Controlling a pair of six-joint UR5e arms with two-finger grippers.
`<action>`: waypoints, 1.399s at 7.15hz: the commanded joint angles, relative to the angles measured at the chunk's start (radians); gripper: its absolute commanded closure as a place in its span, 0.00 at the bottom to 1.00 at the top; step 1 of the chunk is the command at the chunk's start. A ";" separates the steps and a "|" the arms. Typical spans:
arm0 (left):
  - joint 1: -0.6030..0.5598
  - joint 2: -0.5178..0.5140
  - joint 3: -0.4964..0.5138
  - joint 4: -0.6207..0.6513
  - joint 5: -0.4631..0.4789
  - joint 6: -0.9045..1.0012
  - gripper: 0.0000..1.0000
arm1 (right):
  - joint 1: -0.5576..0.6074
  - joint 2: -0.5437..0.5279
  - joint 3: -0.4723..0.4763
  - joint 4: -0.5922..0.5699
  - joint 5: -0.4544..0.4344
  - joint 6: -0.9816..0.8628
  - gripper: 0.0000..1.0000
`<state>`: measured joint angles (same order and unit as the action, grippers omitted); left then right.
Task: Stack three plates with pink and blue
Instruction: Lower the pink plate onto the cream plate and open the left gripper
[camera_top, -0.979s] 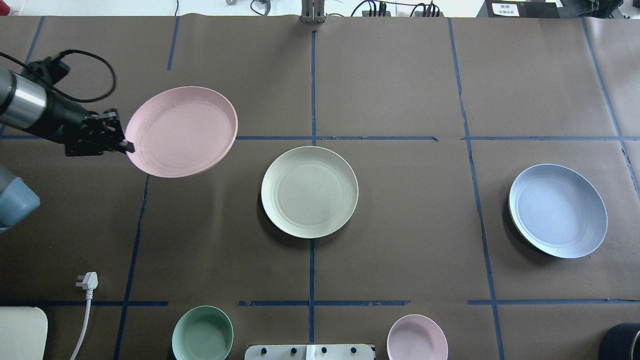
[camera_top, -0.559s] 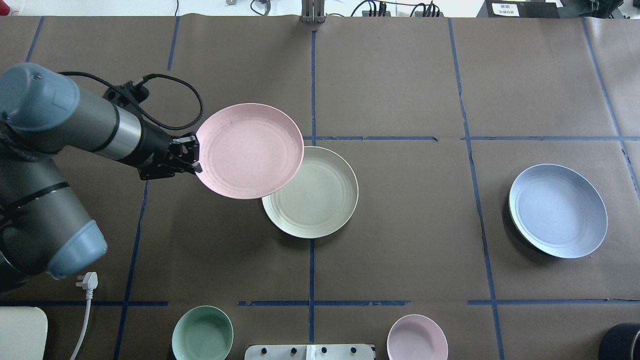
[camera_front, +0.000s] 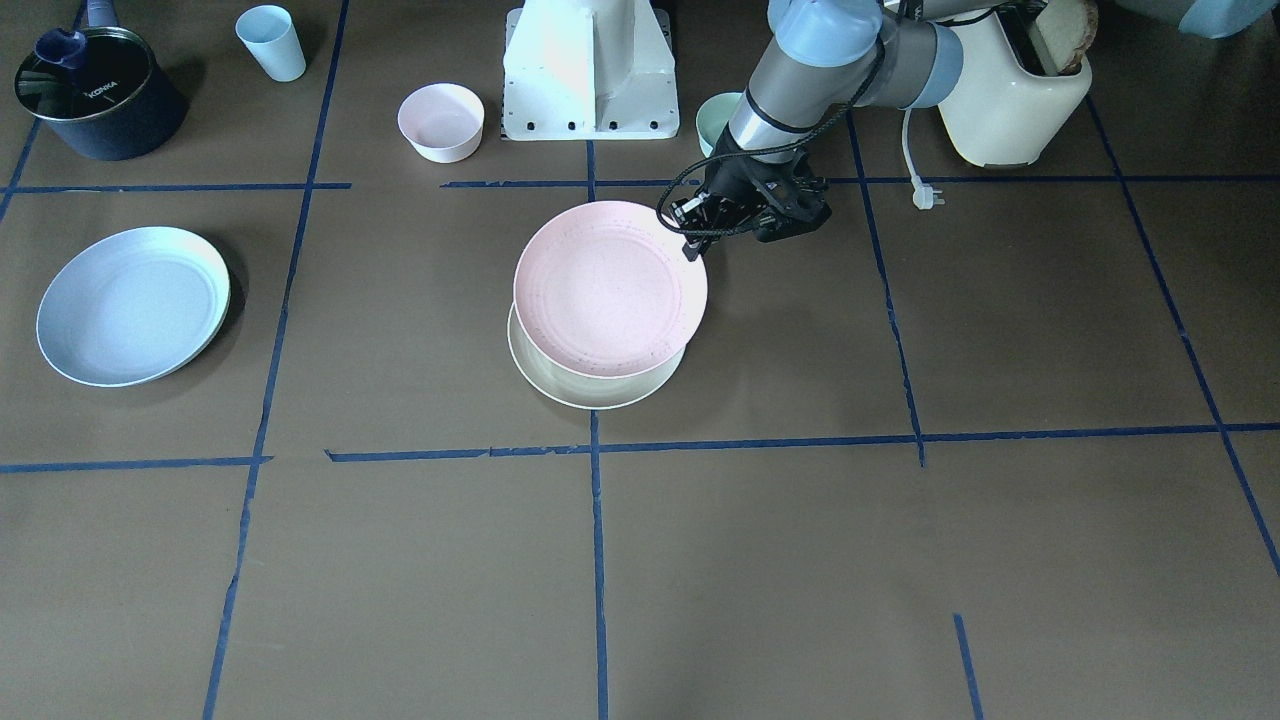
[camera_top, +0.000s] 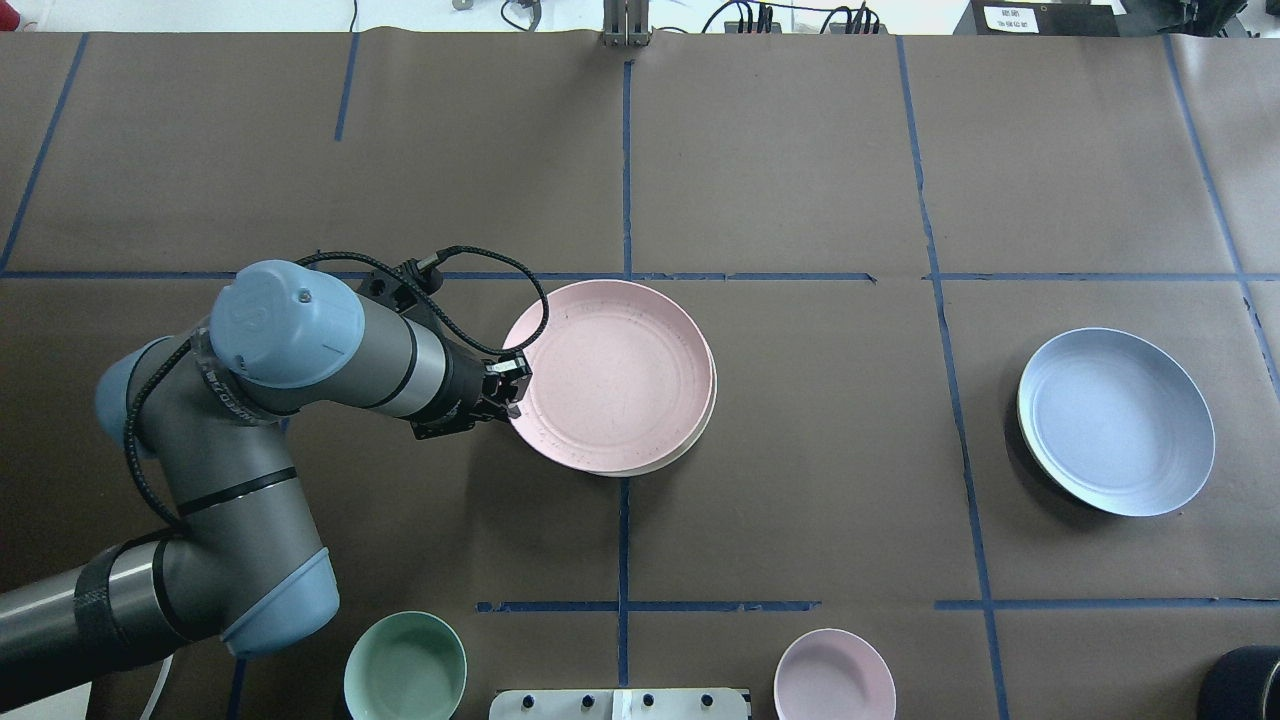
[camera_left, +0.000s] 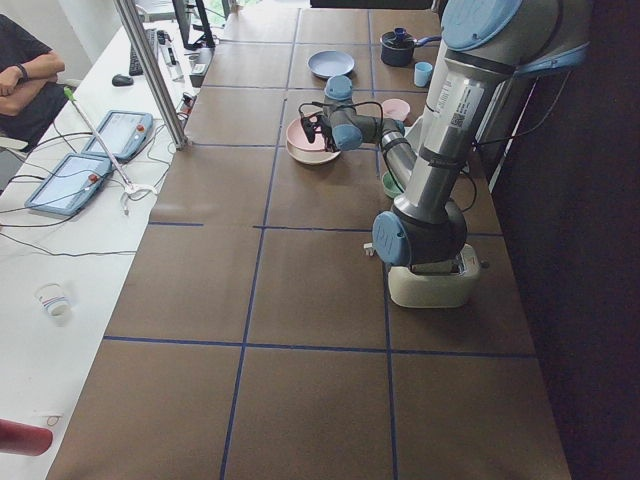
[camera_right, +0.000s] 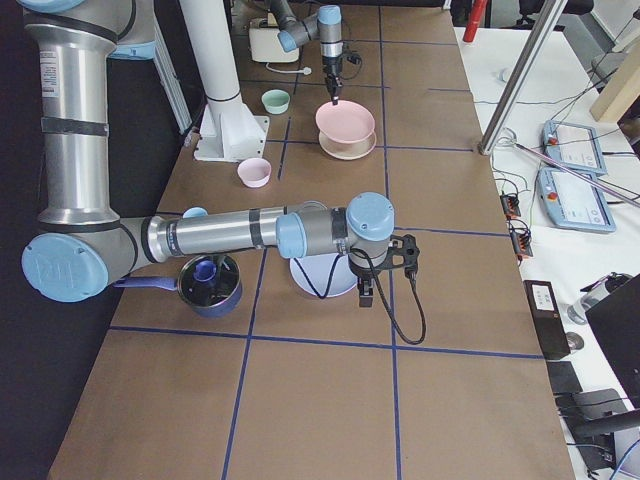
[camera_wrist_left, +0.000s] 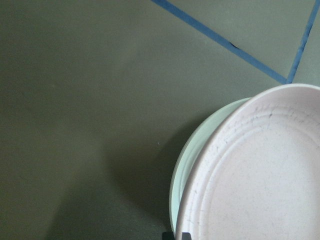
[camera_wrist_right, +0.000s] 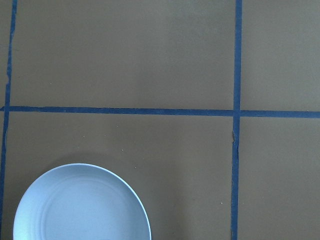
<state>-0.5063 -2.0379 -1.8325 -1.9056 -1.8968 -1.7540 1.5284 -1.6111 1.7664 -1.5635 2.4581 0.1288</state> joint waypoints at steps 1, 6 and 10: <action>0.008 -0.024 0.035 -0.003 0.004 -0.004 1.00 | -0.001 0.000 -0.001 0.000 -0.002 0.002 0.00; 0.009 -0.030 0.070 -0.067 0.005 -0.004 0.00 | -0.001 0.000 -0.001 0.000 -0.002 0.003 0.00; -0.130 -0.015 -0.089 0.145 -0.138 0.023 0.00 | -0.124 -0.106 -0.002 0.276 -0.051 0.241 0.00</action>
<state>-0.5802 -2.0621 -1.8546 -1.8548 -1.9724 -1.7464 1.4570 -1.6619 1.7654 -1.4579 2.4358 0.2287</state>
